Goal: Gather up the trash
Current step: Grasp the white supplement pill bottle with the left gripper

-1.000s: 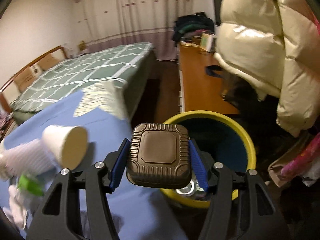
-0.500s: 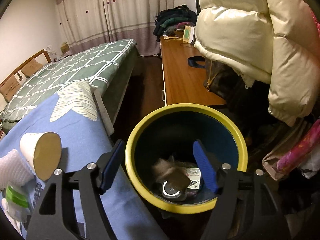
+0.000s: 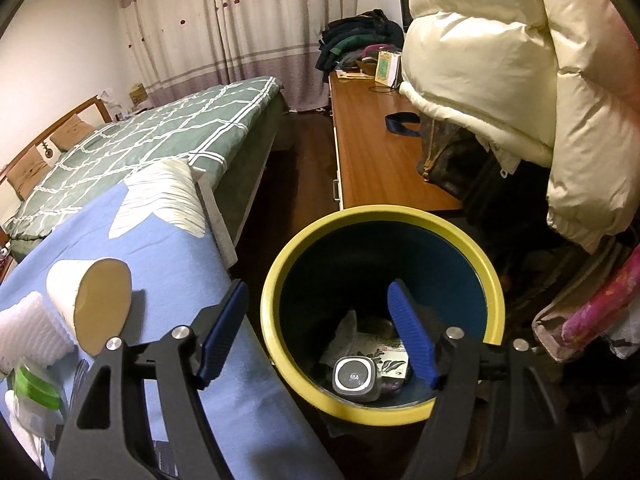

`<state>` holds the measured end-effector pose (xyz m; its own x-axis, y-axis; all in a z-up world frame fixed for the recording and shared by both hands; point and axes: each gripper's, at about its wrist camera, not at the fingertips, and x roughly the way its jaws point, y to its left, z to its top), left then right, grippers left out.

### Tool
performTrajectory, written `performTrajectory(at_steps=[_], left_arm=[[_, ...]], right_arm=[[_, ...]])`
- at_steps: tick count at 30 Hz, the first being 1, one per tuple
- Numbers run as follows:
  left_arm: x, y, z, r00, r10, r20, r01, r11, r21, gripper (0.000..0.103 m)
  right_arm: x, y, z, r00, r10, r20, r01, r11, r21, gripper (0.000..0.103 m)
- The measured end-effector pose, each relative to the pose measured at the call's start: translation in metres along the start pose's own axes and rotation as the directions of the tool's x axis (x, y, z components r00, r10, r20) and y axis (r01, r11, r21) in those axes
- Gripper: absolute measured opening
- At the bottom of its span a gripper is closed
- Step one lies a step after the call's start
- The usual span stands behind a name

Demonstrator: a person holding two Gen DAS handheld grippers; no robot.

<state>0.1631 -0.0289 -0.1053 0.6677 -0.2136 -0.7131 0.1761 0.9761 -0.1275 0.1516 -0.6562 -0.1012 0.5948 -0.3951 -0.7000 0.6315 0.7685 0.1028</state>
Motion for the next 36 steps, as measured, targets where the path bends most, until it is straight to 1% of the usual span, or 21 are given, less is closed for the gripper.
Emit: performTrajectory(at_steps=[1,3,5,6,8,14,17,20,21,23,25,27,30,31,32,36], left_arm=[[0.003,-0.001,0.001,1.0,-0.006,-0.009,0.006,1.0,0.015,0.098],[0.009,-0.003,0.002,0.999,-0.016,-0.028,0.017,0.999,0.046,0.094],[0.015,-0.006,0.001,0.998,-0.013,-0.058,0.018,0.996,0.082,0.082],[0.016,-0.007,0.0,0.998,-0.016,-0.068,0.023,0.996,0.091,0.079],[0.019,-0.006,-0.003,0.995,-0.032,-0.095,0.041,0.994,0.1,0.071],[0.028,0.003,-0.017,0.989,-0.054,-0.139,0.065,0.995,0.078,0.061],[0.029,0.005,-0.016,0.991,-0.047,-0.128,0.056,0.996,0.066,0.061],[0.03,0.004,-0.009,0.989,-0.047,-0.14,0.059,0.995,0.082,0.061],[0.032,0.002,-0.006,0.988,-0.043,-0.151,0.058,0.994,0.098,0.061],[0.038,-0.003,0.001,0.983,-0.006,-0.185,0.032,0.99,0.136,0.061],[0.045,-0.003,0.005,0.976,0.009,-0.218,0.026,0.987,0.156,0.061],[0.049,-0.004,0.008,0.972,0.02,-0.233,0.02,0.986,0.167,0.061],[0.054,-0.005,0.013,0.969,0.025,-0.244,0.019,0.984,0.175,0.055],[0.055,-0.005,0.013,0.969,0.024,-0.247,0.02,0.984,0.175,0.052],[0.058,-0.005,0.014,0.967,0.021,-0.256,0.025,0.984,0.175,0.046],[0.059,-0.006,0.015,0.966,0.022,-0.257,0.024,0.984,0.174,0.047]], right_arm=[[0.0,0.001,0.0,1.0,0.003,-0.001,-0.003,1.0,-0.001,0.069],[0.0,0.001,0.0,1.0,0.006,-0.003,-0.006,1.0,-0.001,0.069],[0.0,0.001,-0.001,1.0,0.012,-0.005,-0.012,1.0,0.001,0.069],[0.0,0.001,-0.001,1.0,0.012,-0.005,-0.012,1.0,0.0,0.069],[0.0,0.002,-0.002,1.0,0.018,-0.007,-0.018,1.0,-0.002,0.069],[0.0,0.004,-0.003,0.999,0.033,-0.011,-0.033,0.999,-0.007,0.069],[0.0,0.006,-0.003,0.999,0.037,-0.013,-0.037,0.999,-0.015,0.069],[0.001,0.006,-0.004,0.999,0.04,-0.017,-0.041,0.999,-0.017,0.069],[0.001,0.007,-0.004,0.999,0.041,-0.017,-0.041,0.999,-0.017,0.069],[0.001,0.007,-0.003,0.999,0.041,-0.018,-0.042,0.999,-0.016,0.069],[0.001,0.007,-0.004,0.999,0.046,-0.018,-0.046,0.999,-0.013,0.069],[0.001,0.006,-0.003,0.999,0.05,-0.018,-0.05,0.999,-0.012,0.069],[0.0,0.007,-0.003,0.998,0.058,-0.019,-0.059,0.998,-0.014,0.069],[0.001,0.008,-0.003,0.998,0.061,-0.019,-0.062,0.998,-0.017,0.069],[0.001,0.007,-0.003,0.998,0.064,-0.02,-0.064,0.998,-0.018,0.069],[-0.001,0.005,-0.002,0.997,0.075,-0.019,-0.076,0.997,-0.017,0.069]])
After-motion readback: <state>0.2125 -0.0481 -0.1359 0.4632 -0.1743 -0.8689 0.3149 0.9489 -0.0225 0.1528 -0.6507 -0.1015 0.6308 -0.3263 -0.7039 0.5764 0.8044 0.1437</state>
